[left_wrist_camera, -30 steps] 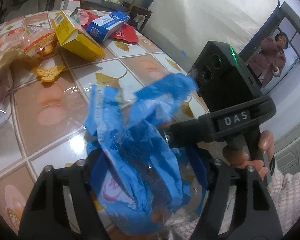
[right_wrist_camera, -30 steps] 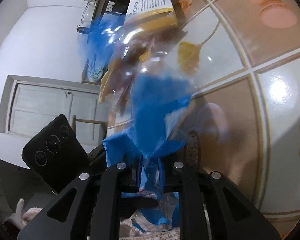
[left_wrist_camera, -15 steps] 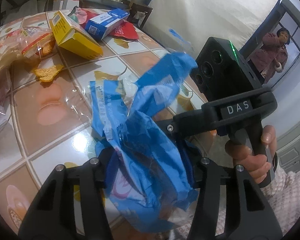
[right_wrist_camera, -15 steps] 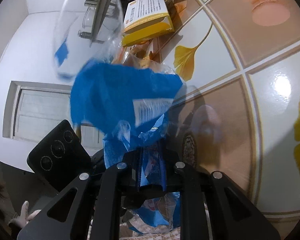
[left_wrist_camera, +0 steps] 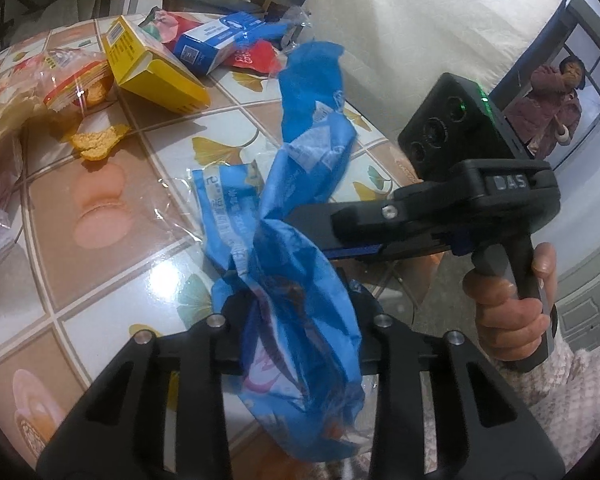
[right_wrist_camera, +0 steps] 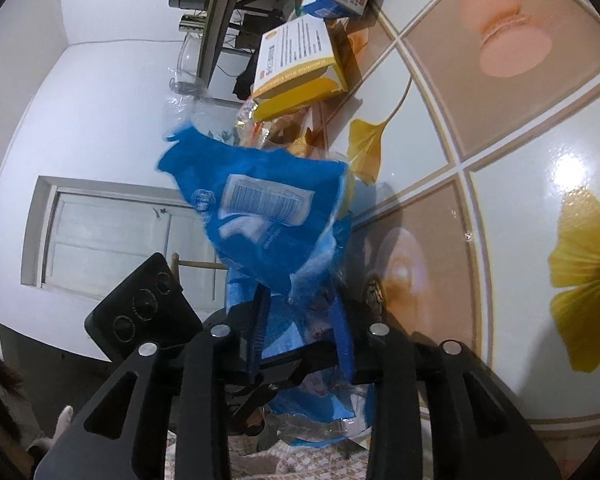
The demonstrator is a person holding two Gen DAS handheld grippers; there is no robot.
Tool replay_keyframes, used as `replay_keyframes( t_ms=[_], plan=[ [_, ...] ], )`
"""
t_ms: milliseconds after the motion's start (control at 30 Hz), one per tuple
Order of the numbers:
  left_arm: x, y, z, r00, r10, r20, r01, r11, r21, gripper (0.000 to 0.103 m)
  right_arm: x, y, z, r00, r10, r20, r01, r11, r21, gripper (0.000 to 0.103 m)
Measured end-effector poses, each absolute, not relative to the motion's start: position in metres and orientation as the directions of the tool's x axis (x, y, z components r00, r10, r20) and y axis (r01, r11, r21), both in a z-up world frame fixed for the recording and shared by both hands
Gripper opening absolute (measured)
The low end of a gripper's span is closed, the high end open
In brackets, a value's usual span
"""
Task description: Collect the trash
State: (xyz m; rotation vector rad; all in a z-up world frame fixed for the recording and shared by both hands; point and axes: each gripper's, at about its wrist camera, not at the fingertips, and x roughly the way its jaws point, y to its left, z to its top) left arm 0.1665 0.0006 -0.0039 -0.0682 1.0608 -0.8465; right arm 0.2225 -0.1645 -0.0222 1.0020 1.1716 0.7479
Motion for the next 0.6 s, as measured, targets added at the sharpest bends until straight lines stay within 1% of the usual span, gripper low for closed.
replay_keyframes(
  t_ms=[100,167,300,433,600],
  plan=[
    [0.169,-0.001,-0.005,0.218,-0.622,-0.752,0.563,0.71,-0.424,0.02,0.219,-0.167,-0.018,0.261,0.888,-0.38,0.014,0.39,0.921,0.036],
    [0.17,-0.001,-0.005,0.224,-0.612,-0.758,0.554,0.72,-0.418,0.017,0.217,-0.169,-0.012,0.269,0.885,-0.38,0.009,0.393,0.92,0.039],
    [0.172,0.0,-0.007,0.237,-0.598,-0.766,0.538,0.737,-0.409,0.008,0.206,-0.177,-0.002,0.311,0.861,-0.402,-0.018,0.429,0.903,0.045],
    [0.174,0.002,-0.008,0.243,-0.595,-0.766,0.526,0.745,-0.411,0.005,0.202,-0.185,0.012,0.364,0.825,-0.433,-0.043,0.479,0.877,0.05],
    [0.172,0.005,-0.009,0.254,-0.592,-0.765,0.526,0.748,-0.405,0.004,0.194,-0.197,0.029,0.435,0.756,-0.489,-0.056,0.564,0.824,0.058]
  ],
)
